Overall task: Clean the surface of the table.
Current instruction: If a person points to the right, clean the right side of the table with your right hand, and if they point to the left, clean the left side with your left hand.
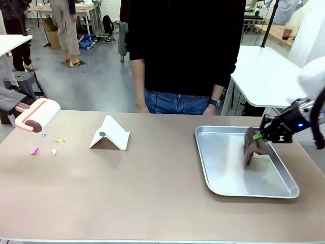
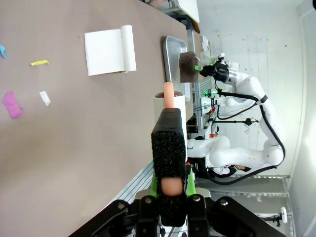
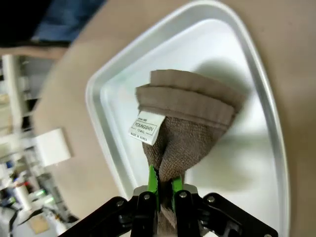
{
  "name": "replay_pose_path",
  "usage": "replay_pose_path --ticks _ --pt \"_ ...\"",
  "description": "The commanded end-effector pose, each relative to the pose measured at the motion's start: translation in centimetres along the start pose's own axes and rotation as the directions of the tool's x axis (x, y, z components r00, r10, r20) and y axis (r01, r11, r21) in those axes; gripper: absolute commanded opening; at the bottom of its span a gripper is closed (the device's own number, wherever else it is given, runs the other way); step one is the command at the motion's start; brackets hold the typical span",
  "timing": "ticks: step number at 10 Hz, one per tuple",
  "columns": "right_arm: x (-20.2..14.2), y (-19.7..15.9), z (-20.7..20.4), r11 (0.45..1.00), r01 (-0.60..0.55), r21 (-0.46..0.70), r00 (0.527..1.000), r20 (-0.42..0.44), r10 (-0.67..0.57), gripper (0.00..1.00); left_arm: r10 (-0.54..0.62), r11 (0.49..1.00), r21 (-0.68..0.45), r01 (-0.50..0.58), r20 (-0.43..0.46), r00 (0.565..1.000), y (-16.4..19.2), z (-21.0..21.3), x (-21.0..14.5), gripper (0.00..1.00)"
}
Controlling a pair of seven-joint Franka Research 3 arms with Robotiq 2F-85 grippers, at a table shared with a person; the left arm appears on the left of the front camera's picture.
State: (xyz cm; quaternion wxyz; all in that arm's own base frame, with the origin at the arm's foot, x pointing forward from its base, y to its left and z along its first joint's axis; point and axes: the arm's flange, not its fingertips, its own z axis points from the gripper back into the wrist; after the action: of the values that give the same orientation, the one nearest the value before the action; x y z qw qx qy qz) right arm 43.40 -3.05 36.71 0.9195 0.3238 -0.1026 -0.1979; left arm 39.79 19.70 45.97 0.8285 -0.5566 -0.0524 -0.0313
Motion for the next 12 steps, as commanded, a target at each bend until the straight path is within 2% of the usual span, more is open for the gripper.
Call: replay_pose_path --ticks 1,3,5,8,11,12 --pt "-0.7 -3.1 2.2 0.964 -0.038 0.264 0.992 -0.106 0.068 0.12 -0.014 1.000 -0.008 0.014 -0.010 1.000 -0.2 0.2 -0.3 0.05" --pt "-0.9 -4.5 4.8 0.884 -0.018 0.467 0.980 -0.169 0.109 0.12 -0.014 1.000 -0.008 0.014 -0.010 1.000 -0.2 0.2 -0.3 0.05" --pt "-1.8 -5.7 8.1 0.775 0.015 0.632 0.963 -0.219 0.160 0.12 -0.014 1.000 -0.008 0.014 -0.010 1.000 -0.2 0.2 -0.3 0.05" --pt "-5.9 -5.6 10.8 0.759 0.065 0.648 0.966 -0.231 0.115 0.12 -0.014 1.000 -0.008 0.014 -0.010 1.000 -0.2 0.2 -0.3 0.05" --pt "-7.9 -4.2 10.5 0.754 0.050 0.655 0.990 -0.131 0.048 0.12 -0.014 1.000 -0.008 0.014 -0.010 1.000 -0.2 0.2 -0.3 0.05" --pt "-6.2 -6.1 10.7 0.747 0.046 0.664 0.973 -0.198 0.117 0.12 -0.014 1.000 -0.008 0.014 -0.010 1.000 -0.2 0.2 -0.3 0.05"
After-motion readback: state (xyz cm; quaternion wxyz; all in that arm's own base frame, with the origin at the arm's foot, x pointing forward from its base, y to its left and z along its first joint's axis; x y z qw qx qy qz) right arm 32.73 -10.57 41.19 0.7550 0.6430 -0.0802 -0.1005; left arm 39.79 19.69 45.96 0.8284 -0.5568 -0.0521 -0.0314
